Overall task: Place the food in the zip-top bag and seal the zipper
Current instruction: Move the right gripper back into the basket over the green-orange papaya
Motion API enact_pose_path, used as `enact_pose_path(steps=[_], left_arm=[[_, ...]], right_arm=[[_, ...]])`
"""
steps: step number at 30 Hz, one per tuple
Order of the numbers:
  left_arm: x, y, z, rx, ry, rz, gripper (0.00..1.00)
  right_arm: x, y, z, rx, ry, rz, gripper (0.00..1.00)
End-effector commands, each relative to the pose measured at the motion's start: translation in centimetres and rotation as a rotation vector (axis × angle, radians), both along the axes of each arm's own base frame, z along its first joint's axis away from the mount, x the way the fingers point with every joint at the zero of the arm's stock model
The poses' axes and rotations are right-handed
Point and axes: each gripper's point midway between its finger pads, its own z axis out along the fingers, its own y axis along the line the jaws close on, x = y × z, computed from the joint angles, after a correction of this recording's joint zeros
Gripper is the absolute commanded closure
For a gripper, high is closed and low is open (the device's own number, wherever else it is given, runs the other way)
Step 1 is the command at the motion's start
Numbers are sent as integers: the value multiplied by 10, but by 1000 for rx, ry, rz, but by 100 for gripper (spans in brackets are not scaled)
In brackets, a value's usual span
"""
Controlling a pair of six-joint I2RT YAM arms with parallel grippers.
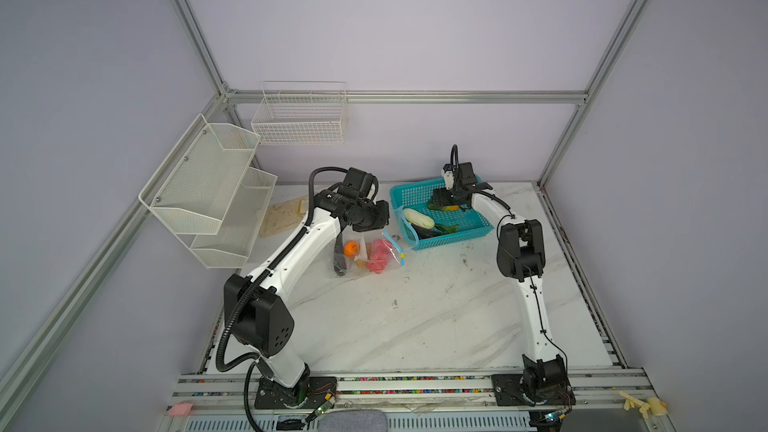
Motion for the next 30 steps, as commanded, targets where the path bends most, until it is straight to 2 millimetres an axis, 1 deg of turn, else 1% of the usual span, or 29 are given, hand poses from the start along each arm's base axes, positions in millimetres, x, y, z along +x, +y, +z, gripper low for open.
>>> enact_pose_path(steps=[1,7,14,20,23,25,28,30], left_arm=[[10,-7,32,-49,-74,-18,100],[8,-6,32,-49,-78,-19,100],[6,-6,32,-53,-82,-19,100],[6,-7,32,-58,-81,-23,100],[7,-7,32,-59,-83,-25,100],[7,-7,33,-60,-83,-26,100],[7,-7,33,-60,-85,-26,100],[6,-7,31,-59,-80,-26,100]], right_arm=[[-26,-1,-6,-3,95,39,15],[-37,0,-2,0,117,58,12],[-45,-6,6,-30,121,61,9],[-56,-12,2,-61,164,61,9],[-59,-10,9,-50,166,67,9],[-59,-13,11,-56,173,46,9],[-54,-23,22,-62,170,-41,10],[-48,-28,34,-49,155,-122,10]])
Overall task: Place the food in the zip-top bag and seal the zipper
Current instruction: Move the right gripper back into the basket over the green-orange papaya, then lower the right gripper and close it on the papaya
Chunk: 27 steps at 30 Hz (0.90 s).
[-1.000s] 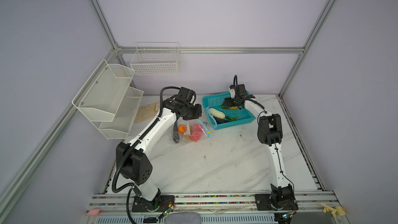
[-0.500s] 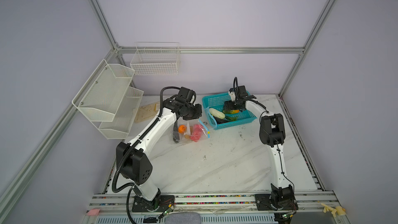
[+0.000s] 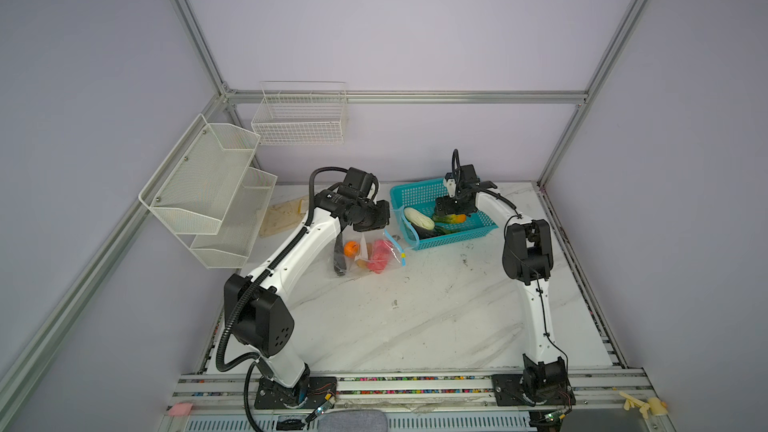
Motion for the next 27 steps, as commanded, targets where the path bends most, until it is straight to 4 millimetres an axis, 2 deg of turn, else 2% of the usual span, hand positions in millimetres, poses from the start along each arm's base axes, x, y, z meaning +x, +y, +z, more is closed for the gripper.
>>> enact_pose_path(steps=[1,4,8,14,17,20,22,23,27], left_arm=[[6,-4,31,-47,-81,-16,100],[6,-5,29,-50,-78,-15,100],[5,-5,29,-55,-83,-15,100],[4,-5,29,-57,-87,-20,100],[4,-5,30,-60,-91,-20,100],[3,-4,31,-64,-95,-23,100],[2,-4,31,-67,-97,-23,100],[1,-4,31,-68,-97,-24,100],[1,-5,32,-78,-96,-30,100]], right_arm=[[6,-19,43,-10,-42,-159,9],[13,-29,61,18,-83,-304,9],[12,-35,83,132,-134,-476,10],[-3,-37,96,310,-110,-679,11],[-7,-32,93,348,-59,-714,12],[-2,-7,98,342,-89,-491,14],[-6,19,100,332,-98,-215,14],[-10,23,100,285,-120,-107,15],[-16,9,95,63,-238,82,17]])
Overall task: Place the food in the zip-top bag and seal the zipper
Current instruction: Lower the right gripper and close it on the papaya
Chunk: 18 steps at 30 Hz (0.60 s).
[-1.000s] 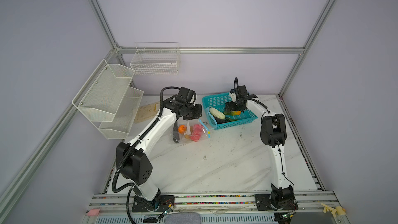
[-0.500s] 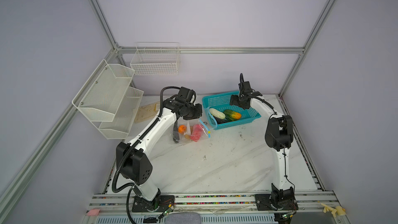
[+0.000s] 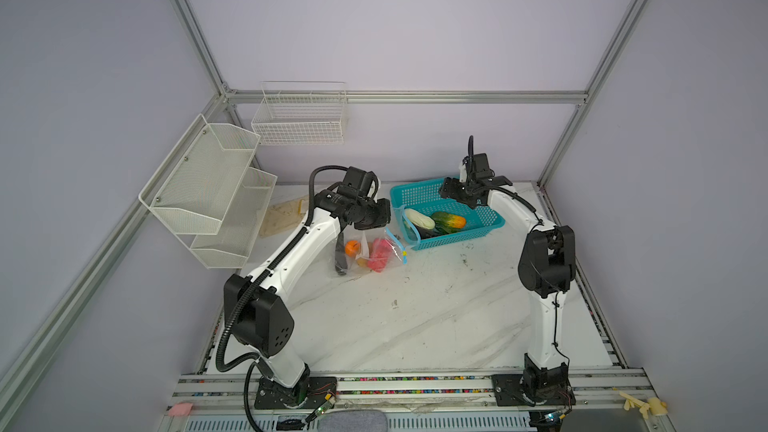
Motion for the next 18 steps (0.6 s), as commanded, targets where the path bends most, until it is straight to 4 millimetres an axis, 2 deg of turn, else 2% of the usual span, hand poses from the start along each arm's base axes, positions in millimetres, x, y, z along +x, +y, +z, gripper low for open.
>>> enact_pose_path(steps=[1,5,8,11,18], left_arm=[[-4,-2,27,-59,-69,-29,100],[-5,-2,25,-58,-67,-35,100],[-6,-2,25,-56,-66,-38,100],[-7,-1,25,-55,-64,-35,100],[-8,0,26,-57,-67,-28,100]], right_arm=[[-8,3,5,-219,-149,280,17],[-19,-1,-2,-401,-227,462,17],[-19,-5,-9,-456,-197,516,17],[-26,-3,-19,-456,-142,583,18],[-61,7,-60,-395,-5,745,24]])
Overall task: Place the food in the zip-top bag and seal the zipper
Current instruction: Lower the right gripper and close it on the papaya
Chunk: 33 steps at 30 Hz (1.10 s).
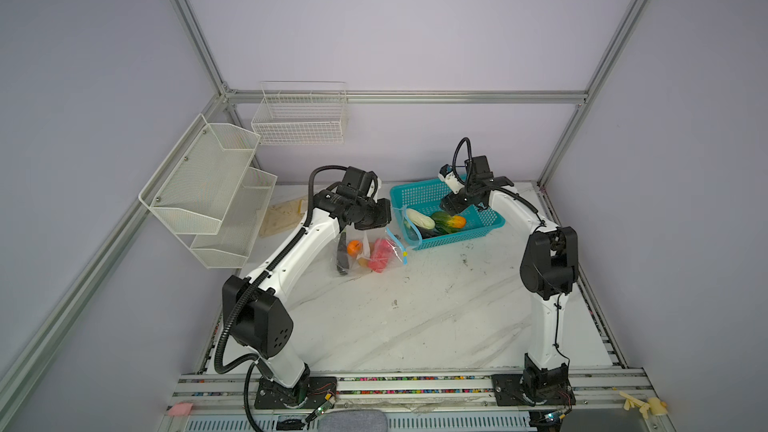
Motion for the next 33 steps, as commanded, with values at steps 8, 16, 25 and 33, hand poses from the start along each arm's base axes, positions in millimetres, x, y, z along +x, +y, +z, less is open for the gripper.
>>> enact_pose_path(steps=[8,16,25,33], left_arm=[[-5,1,20,-45,-57,-11,100],[-6,4,21,-41,-63,-3,100],[-5,3,20,-41,-61,-5,100],[-5,3,17,-37,-56,-3,100]], right_arm=[[-21,-18,-66,-154,165,57,19],[-11,-27,-87,-228,192,29,16],[-6,-20,-110,-211,220,31,23],[2,-12,-105,-176,232,-16,37]])
